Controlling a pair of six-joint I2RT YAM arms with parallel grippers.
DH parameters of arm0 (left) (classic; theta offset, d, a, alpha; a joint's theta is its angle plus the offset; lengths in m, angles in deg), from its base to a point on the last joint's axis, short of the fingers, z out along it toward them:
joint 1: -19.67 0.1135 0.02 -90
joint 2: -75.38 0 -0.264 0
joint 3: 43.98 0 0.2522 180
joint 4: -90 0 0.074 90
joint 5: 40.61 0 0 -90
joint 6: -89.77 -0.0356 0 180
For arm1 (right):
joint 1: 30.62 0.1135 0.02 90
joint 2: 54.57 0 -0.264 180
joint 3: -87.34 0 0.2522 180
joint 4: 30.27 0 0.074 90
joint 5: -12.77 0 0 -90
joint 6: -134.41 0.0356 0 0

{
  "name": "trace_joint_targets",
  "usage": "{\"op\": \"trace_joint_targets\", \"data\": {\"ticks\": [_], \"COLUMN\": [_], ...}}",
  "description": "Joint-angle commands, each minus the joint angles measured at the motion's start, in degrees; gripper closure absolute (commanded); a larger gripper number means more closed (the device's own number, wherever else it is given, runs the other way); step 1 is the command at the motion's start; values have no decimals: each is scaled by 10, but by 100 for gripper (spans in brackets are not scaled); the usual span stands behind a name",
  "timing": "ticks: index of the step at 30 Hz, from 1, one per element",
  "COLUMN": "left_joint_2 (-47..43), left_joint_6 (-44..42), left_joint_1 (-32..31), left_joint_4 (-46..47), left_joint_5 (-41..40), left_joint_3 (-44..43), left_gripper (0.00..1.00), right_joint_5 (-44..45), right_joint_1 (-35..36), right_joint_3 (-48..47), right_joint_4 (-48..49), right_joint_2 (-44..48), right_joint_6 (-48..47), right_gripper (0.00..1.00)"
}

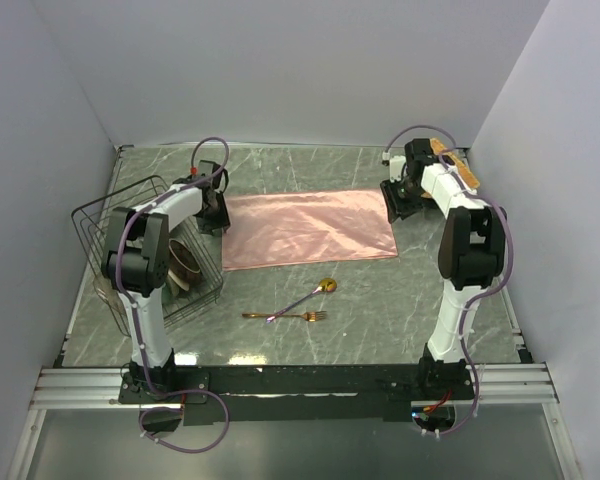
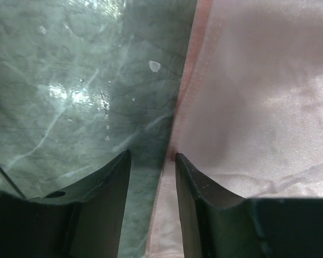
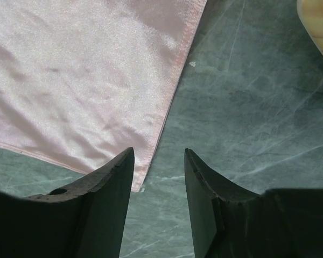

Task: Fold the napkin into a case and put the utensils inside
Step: Pick up the rectangle-folded napkin at the center of the board.

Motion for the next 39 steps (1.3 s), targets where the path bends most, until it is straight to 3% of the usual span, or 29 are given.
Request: {"op": "trace_joint_targets", "data": {"ticks": [1, 12, 23, 29, 32, 39], "left_joint_2": [-1, 11, 13, 6, 9, -16], "left_joint_6": [28, 36, 47, 40, 38, 29], "left_joint_1": [-5, -20, -28, -35, -36, -14], "left_joint_4": [0, 13, 42, 66, 68, 51], "left_joint_5": [24, 54, 99, 126, 120, 105], "left_joint_3": [-9, 26, 58, 74, 76, 57], "left_gripper": [56, 60, 72, 83, 97, 99], "right_joint_5": [3, -3, 2, 2, 2, -2], "right_joint_1": [2, 12, 16, 17, 16, 17], "right_joint_3": [-5, -4, 12, 17, 18, 17], "right_joint_4": [11, 6, 9, 11, 12, 8], "right_joint_2": [-17, -46, -51, -48, -46, -34], "right_joint_6": [10, 4, 3, 4, 5, 3], "right_gripper": [51, 55, 56, 56, 56, 56]}}
